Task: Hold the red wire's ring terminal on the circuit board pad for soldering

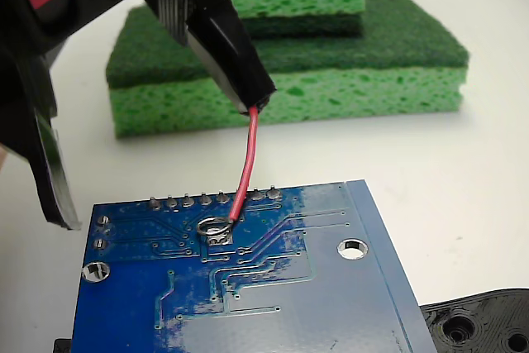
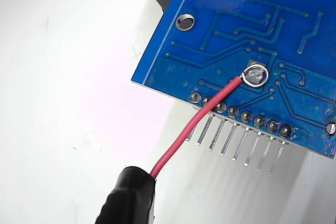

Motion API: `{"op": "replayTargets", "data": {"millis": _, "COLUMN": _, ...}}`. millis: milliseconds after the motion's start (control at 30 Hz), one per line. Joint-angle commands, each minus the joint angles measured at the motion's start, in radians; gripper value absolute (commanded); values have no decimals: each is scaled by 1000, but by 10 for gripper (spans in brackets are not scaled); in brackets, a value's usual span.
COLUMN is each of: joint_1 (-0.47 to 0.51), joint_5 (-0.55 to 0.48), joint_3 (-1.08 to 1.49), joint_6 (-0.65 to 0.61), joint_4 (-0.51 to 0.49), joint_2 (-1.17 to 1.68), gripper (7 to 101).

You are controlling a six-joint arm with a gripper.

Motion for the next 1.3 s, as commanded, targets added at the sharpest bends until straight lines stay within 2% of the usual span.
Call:
{"op": "replayTargets", "data": {"millis": 33, "joint_1": 3, "joint_5": -5, "joint_3": -8, "joint_6": 0, "joint_4": 0, "joint_2": 5, "gripper": 1005}}
{"op": "replayTargets", "data": {"millis": 333, "joint_1": -2, "joint_5": 2, "joint_3": -2, "joint_6": 5, "joint_4": 8, "joint_2": 52, "gripper": 1005}}
{"op": "replayTargets", "data": {"millis": 600, "joint_1": -32, "joint_5": 57, "joint_3": 80, "joint_6": 92, "joint_4": -46, "joint_2": 196, "gripper": 1005}}
{"op": "replayTargets", "data": {"millis": 700, "joint_1": -44, "joint_5": 81, "joint_3": 144, "joint_6": 137, "joint_4": -91, "joint_2": 262, "gripper": 1005}}
{"op": "replayTargets", "data": {"millis": 900, "joint_1": -75, "joint_5": 138, "joint_3": 359, "joint_6": 264, "joint_4": -258, "joint_2": 440, "gripper": 1005}}
{"op": "replayTargets", "data": {"millis": 1033, "joint_1": -124, "joint_5": 236, "joint_3": 480, "joint_6": 362, "joint_4": -348, "joint_2": 568, "gripper": 1005}}
{"op": "replayTargets", "data": {"millis": 1300, "joint_1": -255, "joint_5": 537, "joint_3": 742, "joint_6": 557, "joint_4": -477, "joint_2": 894, "gripper": 1005}}
